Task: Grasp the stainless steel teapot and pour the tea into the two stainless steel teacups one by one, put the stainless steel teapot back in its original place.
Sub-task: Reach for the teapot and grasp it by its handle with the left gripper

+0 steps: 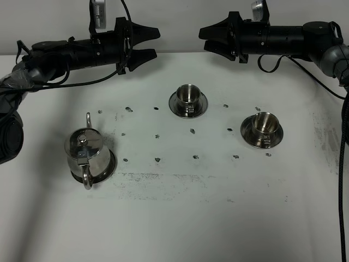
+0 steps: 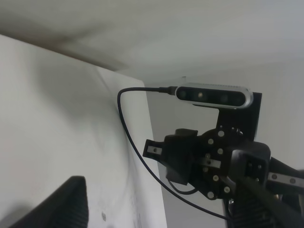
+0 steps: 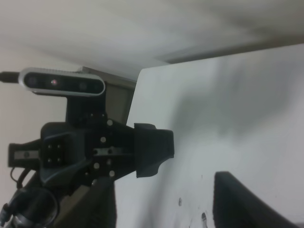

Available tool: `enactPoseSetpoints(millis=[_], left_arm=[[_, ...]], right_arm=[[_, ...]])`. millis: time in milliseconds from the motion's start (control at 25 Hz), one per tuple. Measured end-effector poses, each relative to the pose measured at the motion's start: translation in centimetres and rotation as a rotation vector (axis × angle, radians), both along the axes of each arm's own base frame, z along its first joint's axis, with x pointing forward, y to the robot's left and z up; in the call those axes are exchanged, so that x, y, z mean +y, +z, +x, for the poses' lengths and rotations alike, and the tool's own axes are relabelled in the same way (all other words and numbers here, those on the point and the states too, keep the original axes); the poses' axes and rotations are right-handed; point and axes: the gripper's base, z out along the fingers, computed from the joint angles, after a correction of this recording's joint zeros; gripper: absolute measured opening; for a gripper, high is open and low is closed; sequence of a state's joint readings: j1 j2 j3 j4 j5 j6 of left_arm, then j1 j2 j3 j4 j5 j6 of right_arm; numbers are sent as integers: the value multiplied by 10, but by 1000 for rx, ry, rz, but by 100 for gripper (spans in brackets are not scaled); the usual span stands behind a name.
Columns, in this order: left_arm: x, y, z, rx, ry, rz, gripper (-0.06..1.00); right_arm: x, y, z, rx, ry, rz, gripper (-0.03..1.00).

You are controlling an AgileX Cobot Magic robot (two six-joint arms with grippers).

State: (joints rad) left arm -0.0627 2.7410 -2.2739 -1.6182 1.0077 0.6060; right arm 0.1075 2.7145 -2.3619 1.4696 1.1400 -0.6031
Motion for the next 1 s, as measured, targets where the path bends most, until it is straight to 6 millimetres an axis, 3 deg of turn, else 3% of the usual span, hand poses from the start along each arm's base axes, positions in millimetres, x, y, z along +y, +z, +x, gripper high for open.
enactPoseSetpoints(millis=[600,840,1000], left_arm=[[-2,6,-4,-49,-63,5,62],[-2,52,-5,-266,-194,297,62],[3,67,-10,-282,-239,540,62]], right_arm=[[0,-3,-3,13,32,-33,49],[-1,17,-3,-169,104,-155,50],[-7,30,-2,-203,121,-327,50]])
